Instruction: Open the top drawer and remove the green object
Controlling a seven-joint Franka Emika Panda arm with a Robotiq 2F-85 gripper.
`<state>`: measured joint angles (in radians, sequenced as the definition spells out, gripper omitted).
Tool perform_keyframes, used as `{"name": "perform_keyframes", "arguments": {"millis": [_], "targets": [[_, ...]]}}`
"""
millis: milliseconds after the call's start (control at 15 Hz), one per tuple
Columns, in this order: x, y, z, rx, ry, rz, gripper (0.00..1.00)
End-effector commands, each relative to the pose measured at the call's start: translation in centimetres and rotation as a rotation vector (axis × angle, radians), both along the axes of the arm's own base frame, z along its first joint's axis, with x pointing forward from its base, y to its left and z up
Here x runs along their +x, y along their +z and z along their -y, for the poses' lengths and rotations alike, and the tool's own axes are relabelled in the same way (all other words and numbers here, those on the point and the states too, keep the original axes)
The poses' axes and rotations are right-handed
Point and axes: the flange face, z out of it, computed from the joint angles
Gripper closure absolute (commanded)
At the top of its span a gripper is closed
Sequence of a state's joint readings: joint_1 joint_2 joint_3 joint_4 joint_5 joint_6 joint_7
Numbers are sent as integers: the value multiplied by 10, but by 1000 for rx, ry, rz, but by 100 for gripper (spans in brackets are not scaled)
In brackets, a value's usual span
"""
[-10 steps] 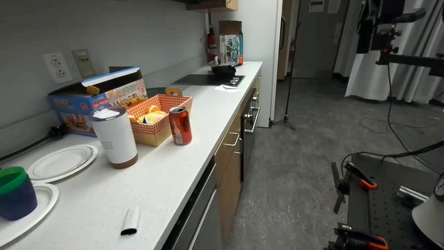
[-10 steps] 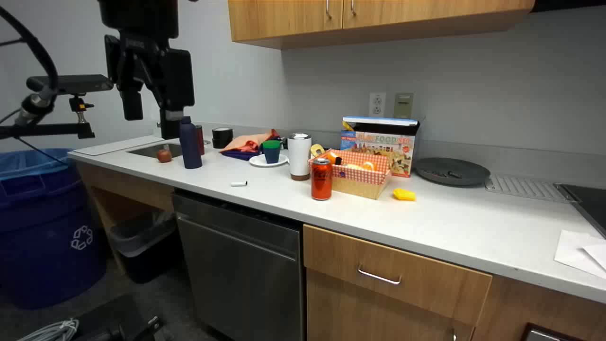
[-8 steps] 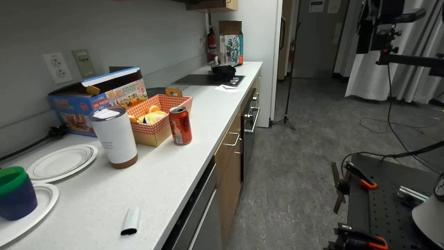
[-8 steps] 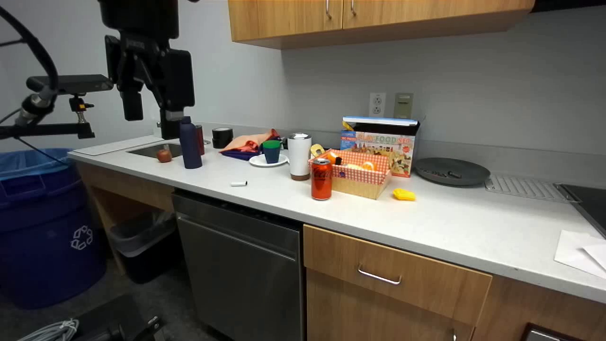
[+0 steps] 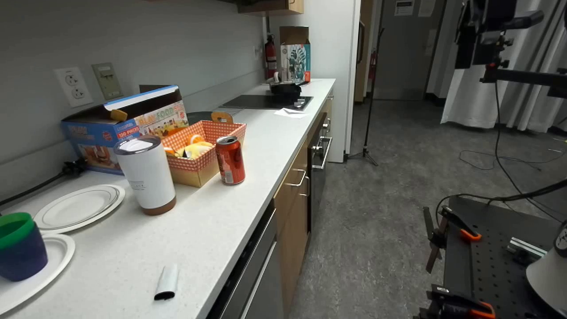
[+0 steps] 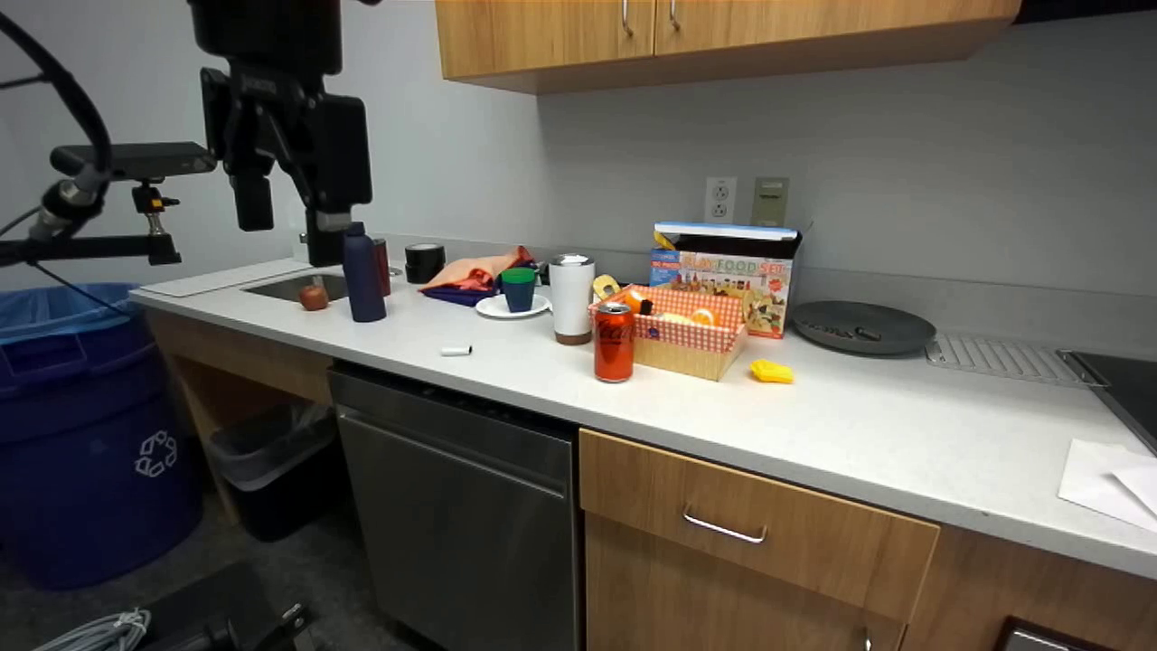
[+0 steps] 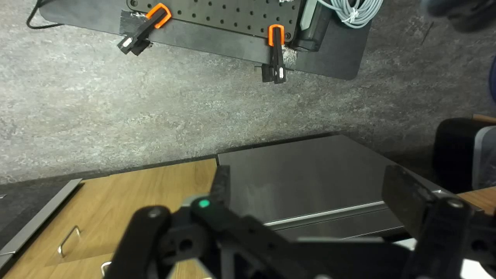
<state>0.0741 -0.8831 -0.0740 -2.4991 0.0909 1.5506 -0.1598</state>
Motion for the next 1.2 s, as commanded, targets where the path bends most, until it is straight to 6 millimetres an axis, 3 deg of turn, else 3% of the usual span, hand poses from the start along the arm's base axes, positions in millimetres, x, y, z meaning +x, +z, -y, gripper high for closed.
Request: {"name": "perform_keyframes", "arguments": {"millis": [0, 667, 1133], "targets": [[0, 1, 0, -23, -38, 4, 0], [14, 2, -3, -150, -389, 184, 0], [20, 1, -5, -148, -380, 147, 0]]}}
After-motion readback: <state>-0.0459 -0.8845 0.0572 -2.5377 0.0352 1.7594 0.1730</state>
